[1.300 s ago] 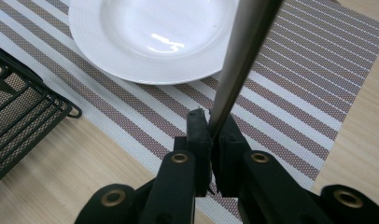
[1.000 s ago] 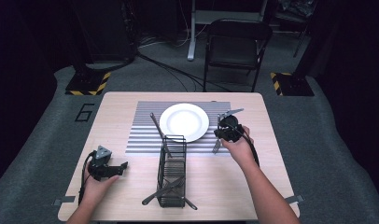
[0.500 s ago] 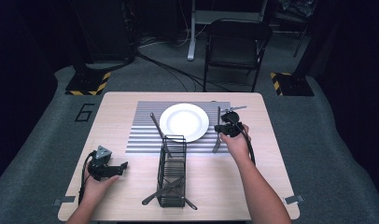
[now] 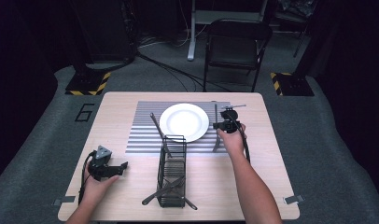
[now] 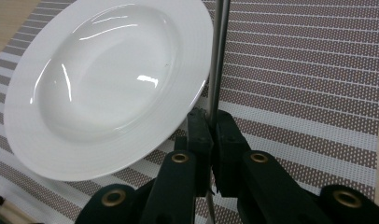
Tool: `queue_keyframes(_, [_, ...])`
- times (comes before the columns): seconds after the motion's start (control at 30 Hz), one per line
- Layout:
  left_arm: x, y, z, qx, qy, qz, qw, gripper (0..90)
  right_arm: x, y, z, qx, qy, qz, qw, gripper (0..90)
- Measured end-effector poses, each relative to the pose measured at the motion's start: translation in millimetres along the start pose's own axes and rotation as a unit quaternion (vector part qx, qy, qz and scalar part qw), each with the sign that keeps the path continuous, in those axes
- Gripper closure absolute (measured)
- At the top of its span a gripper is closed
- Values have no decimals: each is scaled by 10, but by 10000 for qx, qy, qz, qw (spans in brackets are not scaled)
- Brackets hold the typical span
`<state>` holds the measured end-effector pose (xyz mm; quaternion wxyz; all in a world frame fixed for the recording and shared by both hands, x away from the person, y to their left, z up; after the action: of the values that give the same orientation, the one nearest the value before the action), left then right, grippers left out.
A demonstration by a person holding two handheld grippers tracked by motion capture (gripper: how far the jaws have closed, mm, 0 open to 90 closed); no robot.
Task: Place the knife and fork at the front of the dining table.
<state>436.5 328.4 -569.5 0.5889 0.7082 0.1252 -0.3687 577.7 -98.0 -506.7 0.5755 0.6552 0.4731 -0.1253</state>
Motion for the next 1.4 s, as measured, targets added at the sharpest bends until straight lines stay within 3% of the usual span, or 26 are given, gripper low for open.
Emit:
queue_keyframes(0.2, [1,1,1,2,-6,3,10000,142,62,64,49,161,-96,-107,9998,874])
queue_keyframes(0.4, [1,1,1,2,-6,2,10000,142,97,73,173,569,-85,-43,9983,874])
queue_keyframes(0.57, [1,1,1,4,-8,2,10000,142,154,64,238,958,-81,0,9954,875])
queue_keyframes(0.77, [1,1,1,3,-6,1,10000,142,239,50,278,1134,-149,81,9934,875])
queue_keyframes(0.93, [2,1,2,0,-4,8,10000,142,306,33,308,1428,-117,116,9896,875])
queue_keyframes(1.4, [11,5,4,-13,-1,75,10000,142,438,0,344,1651,-178,236,9858,873])
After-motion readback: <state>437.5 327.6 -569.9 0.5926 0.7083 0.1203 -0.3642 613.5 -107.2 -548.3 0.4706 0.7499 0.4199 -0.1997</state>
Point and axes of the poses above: each handheld gripper's, and its own axes: x roughly forward along the jaws, y roughly out of its top, z roughly to its right, the point moved 6 cm from there along x, roughly forward along the jaws, and after that the axes turned 4 degrees about y, right-handed, at the moved point
